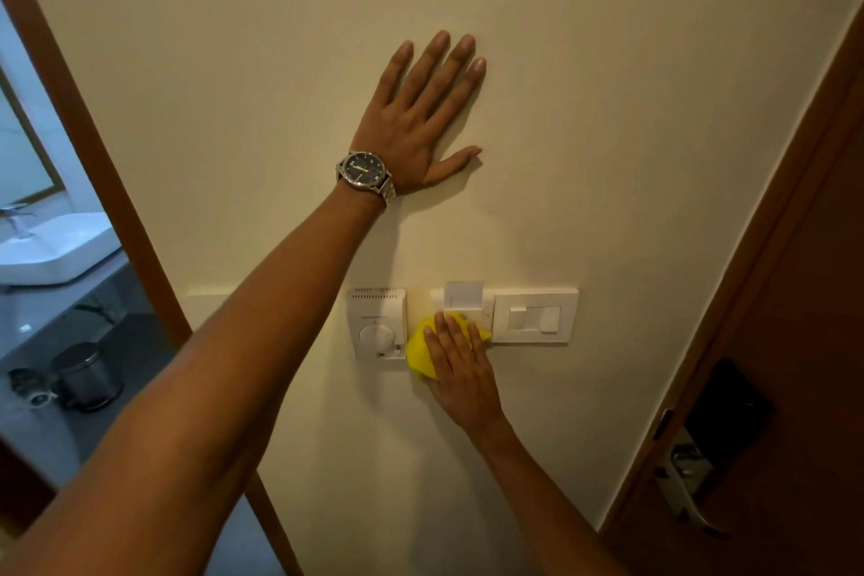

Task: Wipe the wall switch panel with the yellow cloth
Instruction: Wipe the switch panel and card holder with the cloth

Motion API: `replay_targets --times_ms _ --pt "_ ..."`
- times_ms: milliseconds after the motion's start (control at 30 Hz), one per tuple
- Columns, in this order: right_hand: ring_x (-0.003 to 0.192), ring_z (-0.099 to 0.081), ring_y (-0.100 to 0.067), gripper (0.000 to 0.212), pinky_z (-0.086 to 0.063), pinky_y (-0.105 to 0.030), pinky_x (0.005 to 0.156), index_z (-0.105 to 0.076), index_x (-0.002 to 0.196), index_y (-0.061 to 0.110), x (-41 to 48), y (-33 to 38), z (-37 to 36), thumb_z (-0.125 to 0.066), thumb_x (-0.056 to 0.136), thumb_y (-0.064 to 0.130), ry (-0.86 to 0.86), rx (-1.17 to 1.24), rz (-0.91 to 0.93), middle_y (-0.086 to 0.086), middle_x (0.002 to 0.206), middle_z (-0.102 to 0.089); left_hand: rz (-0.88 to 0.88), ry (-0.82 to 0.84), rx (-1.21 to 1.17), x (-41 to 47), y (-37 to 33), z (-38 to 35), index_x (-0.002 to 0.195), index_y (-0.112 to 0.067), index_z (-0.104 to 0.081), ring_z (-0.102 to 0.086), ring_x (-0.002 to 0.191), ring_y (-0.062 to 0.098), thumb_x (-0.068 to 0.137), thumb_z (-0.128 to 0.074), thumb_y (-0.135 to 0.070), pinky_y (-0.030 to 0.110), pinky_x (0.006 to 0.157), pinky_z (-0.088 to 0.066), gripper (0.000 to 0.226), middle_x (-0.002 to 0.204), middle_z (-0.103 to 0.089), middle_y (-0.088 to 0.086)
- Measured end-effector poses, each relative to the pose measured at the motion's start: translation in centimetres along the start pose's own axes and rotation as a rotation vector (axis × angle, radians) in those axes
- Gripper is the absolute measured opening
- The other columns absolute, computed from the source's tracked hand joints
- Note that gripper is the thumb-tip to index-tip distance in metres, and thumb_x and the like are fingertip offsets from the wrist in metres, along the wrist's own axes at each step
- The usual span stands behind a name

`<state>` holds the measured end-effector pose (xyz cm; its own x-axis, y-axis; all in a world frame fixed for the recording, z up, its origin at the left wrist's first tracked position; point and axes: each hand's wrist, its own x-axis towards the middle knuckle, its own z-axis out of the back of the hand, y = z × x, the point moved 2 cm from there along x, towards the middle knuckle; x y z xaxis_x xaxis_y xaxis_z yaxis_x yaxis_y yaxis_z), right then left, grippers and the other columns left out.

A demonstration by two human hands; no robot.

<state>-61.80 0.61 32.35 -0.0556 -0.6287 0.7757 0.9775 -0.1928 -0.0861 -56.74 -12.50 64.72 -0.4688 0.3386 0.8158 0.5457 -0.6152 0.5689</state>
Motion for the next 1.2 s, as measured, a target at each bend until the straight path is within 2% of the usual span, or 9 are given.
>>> replay_targets --times_ms 67,167,333,500,633,733,867,1033,1200 --pt "0.141 -0.044 -0.029 0.061 -0.021 -0.05 0.121 -0.054 0.141 0.008 -1.3 -0.2 -0.1 -0.074 0.086 0.025 0.049 -0.013 0.004 -0.012 0.153 -0.044 -0.005 -0.005 -0.001 0.0 0.0 0.1 0.166 -0.012 -0.033 -0.032 0.158 0.036 0.106 -0.032 -0.069 0.056 0.129 -0.024 0.083 0.17 -0.034 0.015" --pt "0.137 -0.05 -0.031 0.047 -0.018 -0.049 0.121 -0.055 0.14 0.006 -1.0 -0.2 0.2 -0.058 0.094 0.012 0.013 -0.02 0.022 -0.013 0.153 -0.038 0.005 -0.009 -0.01 0.0 0.0 0.1 0.165 -0.012 -0.033 -0.032 0.158 0.036 0.106 -0.033 -0.069 0.056 0.129 -0.025 0.082 0.17 -0.034 0.014" --pt "0.145 -0.035 -0.041 0.051 -0.023 -0.055 0.123 -0.045 0.147 0.004 0.8 -0.3 0.5 -0.059 0.099 0.018 -0.053 -0.026 -0.079 -0.023 0.156 -0.032 -0.001 -0.015 -0.008 0.1 0.2 -0.2 0.166 -0.012 -0.032 -0.032 0.158 0.037 0.106 -0.033 -0.069 0.056 0.129 -0.023 0.083 0.17 -0.034 0.015" --pt "0.148 -0.027 -0.042 0.044 -0.039 -0.06 0.113 -0.045 0.147 0.003 -1.5 2.2 -0.5 -0.024 0.111 0.017 -0.046 0.107 -0.245 -0.022 0.158 -0.027 0.009 0.0 -0.03 -0.1 -0.1 -0.1 0.165 -0.011 -0.034 -0.032 0.158 0.037 0.106 -0.034 -0.068 0.058 0.129 -0.027 0.082 0.17 -0.035 0.015" --pt "0.151 -0.018 -0.04 0.042 -0.034 -0.06 0.116 -0.044 0.146 0.001 -0.4 2.5 -0.4 -0.04 0.106 0.01 -0.098 0.081 -0.247 -0.023 0.161 -0.02 0.009 0.003 -0.019 0.1 0.1 0.2 0.164 -0.011 -0.037 -0.034 0.157 0.037 0.106 -0.034 -0.068 0.058 0.128 -0.03 0.081 0.169 -0.037 0.015" --pt "0.152 -0.018 -0.04 0.041 -0.029 -0.058 0.119 -0.041 0.148 0.001 0.5 2.5 -0.1 -0.036 0.107 0.007 -0.129 0.077 -0.256 -0.021 0.163 -0.014 0.001 -0.011 -0.013 0.0 0.1 -0.1 0.164 -0.011 -0.035 -0.035 0.157 0.038 0.106 -0.032 -0.068 0.059 0.128 -0.029 0.082 0.169 -0.037 0.016" --pt "0.144 -0.031 -0.045 0.043 -0.046 -0.061 0.106 -0.047 0.144 0.001 0.0 3.1 0.0 -0.042 0.102 0.007 -0.093 0.114 -0.343 -0.027 0.155 -0.028 0.003 -0.01 -0.023 -0.1 -0.1 -0.3 0.165 -0.011 -0.033 -0.033 0.157 0.038 0.106 -0.032 -0.068 0.059 0.128 -0.028 0.082 0.17 -0.036 0.016" --pt "0.14 -0.034 -0.047 0.041 -0.05 -0.06 0.1 -0.053 0.139 -0.001 0.7 4.1 1.2 -0.037 0.103 0.009 -0.077 0.12 -0.392 -0.029 0.151 -0.032 0.012 -0.007 -0.014 -0.1 0.1 -0.1 0.165 -0.012 -0.034 -0.033 0.158 0.037 0.106 -0.034 -0.068 0.058 0.128 -0.029 0.081 0.17 -0.035 0.015" --pt "0.146 -0.026 -0.043 0.064 -0.035 -0.055 0.116 -0.046 0.145 0.001 2.7 4.0 1.0 -0.075 0.089 0.01 -0.042 0.129 -0.453 -0.03 0.154 -0.035 0.004 -0.018 0.0 -0.1 0.1 -0.5 0.166 -0.013 -0.032 -0.032 0.158 0.036 0.106 -0.033 -0.069 0.057 0.129 -0.026 0.082 0.17 -0.035 0.014"
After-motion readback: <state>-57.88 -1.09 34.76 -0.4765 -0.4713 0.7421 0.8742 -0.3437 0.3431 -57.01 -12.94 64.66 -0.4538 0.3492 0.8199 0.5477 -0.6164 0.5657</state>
